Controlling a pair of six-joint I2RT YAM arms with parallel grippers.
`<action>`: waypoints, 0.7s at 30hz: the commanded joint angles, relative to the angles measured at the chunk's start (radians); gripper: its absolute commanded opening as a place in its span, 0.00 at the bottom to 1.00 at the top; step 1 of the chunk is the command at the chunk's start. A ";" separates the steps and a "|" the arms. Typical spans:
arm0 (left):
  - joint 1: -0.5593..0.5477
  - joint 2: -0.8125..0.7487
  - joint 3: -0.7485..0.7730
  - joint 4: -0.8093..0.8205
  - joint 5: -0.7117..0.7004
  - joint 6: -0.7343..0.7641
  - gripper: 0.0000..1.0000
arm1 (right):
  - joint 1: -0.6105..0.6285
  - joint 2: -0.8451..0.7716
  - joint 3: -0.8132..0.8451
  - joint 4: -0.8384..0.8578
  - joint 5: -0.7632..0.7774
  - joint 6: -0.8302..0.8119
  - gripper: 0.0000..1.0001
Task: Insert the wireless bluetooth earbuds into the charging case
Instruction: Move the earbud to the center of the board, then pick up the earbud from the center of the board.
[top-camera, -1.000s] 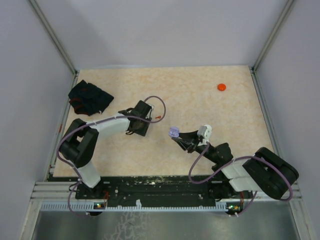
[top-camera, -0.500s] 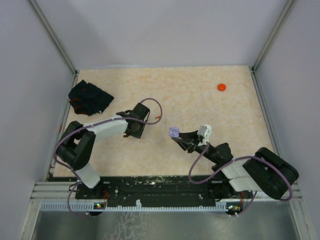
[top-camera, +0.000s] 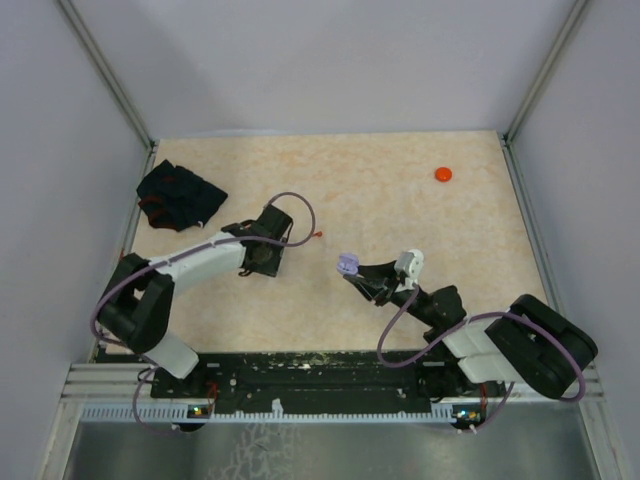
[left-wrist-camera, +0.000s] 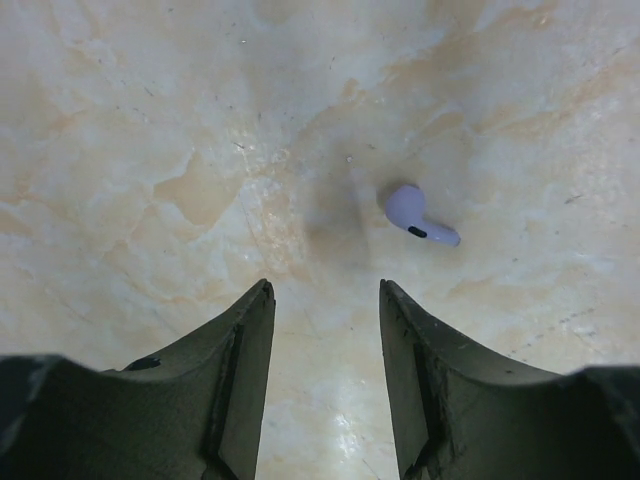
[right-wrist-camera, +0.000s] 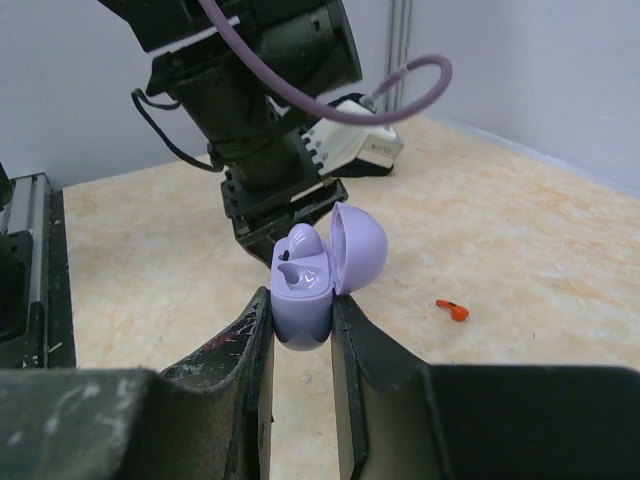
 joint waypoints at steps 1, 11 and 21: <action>0.004 -0.110 -0.006 -0.025 0.038 -0.082 0.53 | 0.002 -0.019 0.022 0.164 0.006 0.013 0.00; 0.005 -0.048 0.036 0.024 0.073 -0.240 0.53 | 0.002 -0.017 0.022 0.164 0.008 0.013 0.00; 0.015 0.061 0.069 0.092 0.096 -0.270 0.48 | 0.003 -0.014 0.024 0.165 0.007 0.014 0.00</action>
